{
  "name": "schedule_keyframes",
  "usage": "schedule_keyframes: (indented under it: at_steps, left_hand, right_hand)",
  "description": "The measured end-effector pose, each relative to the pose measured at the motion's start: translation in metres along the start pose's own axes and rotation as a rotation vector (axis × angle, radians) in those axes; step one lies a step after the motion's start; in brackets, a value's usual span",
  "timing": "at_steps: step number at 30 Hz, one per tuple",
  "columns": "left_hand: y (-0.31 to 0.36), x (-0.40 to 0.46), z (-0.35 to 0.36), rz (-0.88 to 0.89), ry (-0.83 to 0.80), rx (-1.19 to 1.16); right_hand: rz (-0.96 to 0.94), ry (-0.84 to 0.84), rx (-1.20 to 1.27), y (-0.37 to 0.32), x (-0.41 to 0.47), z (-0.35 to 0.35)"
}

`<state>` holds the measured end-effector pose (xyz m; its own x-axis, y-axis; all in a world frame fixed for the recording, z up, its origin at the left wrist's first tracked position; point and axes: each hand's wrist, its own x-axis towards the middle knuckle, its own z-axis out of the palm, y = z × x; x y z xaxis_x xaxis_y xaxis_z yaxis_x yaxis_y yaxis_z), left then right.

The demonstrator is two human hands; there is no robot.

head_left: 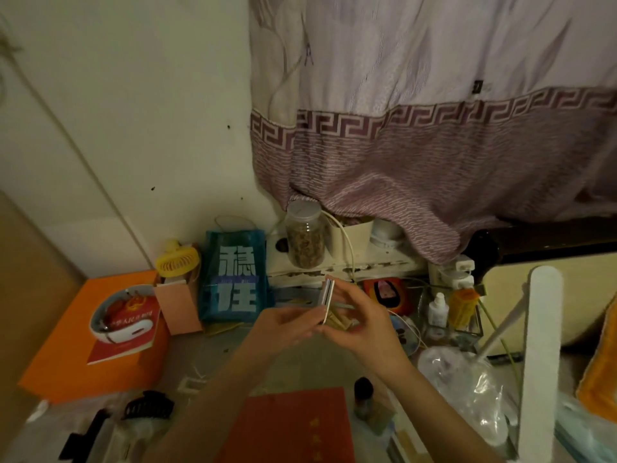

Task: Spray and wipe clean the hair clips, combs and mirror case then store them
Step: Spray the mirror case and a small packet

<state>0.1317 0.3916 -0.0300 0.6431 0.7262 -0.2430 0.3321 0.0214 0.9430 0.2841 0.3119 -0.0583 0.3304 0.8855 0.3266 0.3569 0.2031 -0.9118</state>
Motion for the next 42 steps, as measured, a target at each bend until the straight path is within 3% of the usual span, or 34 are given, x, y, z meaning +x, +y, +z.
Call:
schedule_keyframes:
  at_steps: [5,15,21,31,42]
  left_hand:
    - [0.000,0.007,-0.016,0.028,0.011,0.076]
    - [0.019,-0.002,-0.033,0.516,-0.019,0.349]
    - [0.023,-0.002,-0.027,0.678,-0.072,0.428]
    - [0.029,-0.003,-0.027,0.700,-0.044,0.374]
    - [0.026,-0.001,-0.038,0.554,-0.078,0.223]
  right_hand:
    - [0.036,-0.035,0.119,-0.004,0.007,-0.007]
    - [0.216,-0.204,0.307,-0.009,0.014,-0.010]
    - [0.346,-0.272,0.358,-0.011,0.012,-0.005]
    - [0.391,-0.253,0.374,-0.024,0.009,-0.004]
    - [0.397,-0.245,0.457,-0.028,0.010,-0.008]
